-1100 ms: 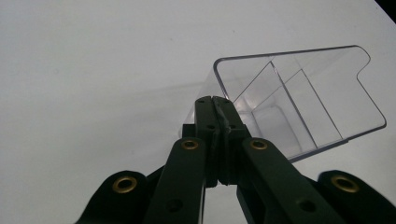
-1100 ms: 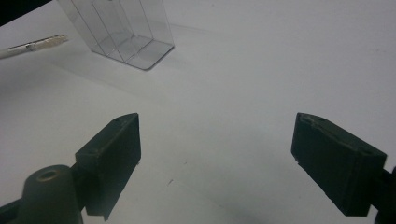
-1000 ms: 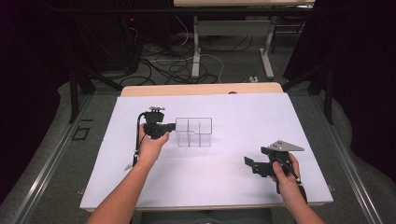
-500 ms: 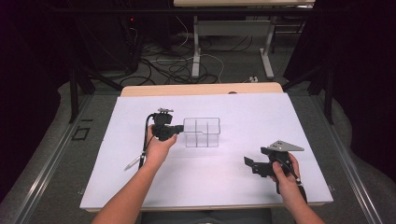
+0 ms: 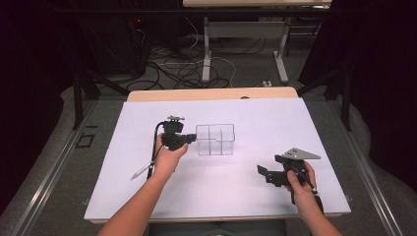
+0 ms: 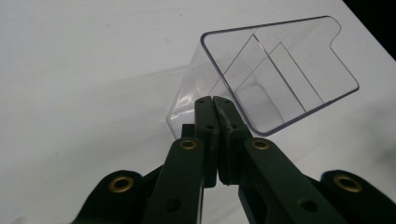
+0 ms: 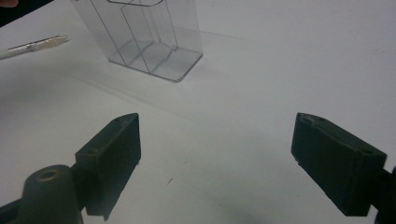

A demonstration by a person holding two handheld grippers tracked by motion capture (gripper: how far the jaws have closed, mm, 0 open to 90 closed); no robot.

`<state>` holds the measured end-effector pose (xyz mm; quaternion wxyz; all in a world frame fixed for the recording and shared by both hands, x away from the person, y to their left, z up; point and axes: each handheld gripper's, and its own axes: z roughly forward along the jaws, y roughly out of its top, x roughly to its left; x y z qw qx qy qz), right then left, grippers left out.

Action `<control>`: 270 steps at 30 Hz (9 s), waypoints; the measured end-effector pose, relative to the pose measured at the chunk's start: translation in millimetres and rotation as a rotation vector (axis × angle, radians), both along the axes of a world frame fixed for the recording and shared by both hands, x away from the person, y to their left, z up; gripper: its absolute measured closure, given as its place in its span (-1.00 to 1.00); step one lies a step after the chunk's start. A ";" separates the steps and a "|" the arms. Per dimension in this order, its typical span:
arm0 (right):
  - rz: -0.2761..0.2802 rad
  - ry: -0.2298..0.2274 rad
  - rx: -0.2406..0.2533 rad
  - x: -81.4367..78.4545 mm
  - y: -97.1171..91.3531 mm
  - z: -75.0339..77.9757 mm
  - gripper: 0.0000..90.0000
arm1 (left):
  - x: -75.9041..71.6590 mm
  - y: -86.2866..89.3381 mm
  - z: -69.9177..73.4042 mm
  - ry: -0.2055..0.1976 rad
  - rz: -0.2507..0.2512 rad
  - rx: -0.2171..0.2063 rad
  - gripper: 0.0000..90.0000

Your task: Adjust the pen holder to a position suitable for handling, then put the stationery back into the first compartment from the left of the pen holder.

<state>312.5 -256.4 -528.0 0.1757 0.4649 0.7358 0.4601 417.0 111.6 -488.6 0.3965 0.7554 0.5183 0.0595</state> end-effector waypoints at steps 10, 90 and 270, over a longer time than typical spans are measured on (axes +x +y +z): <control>-0.003 0.001 0.001 -1.0 -1.2 0.5 -0.66 | -16.9 21.6 9.1 -0.057 -0.003 -0.049 0.69; 0.103 0.169 -0.214 44.5 -6.2 0.9 -0.66 | -48.2 137.6 -20.0 -0.077 -0.029 0.364 -0.33; 0.812 -0.735 -1.029 -9.0 132.5 11.5 0.48 | -34.9 -24.6 3.8 0.360 -0.569 0.161 0.77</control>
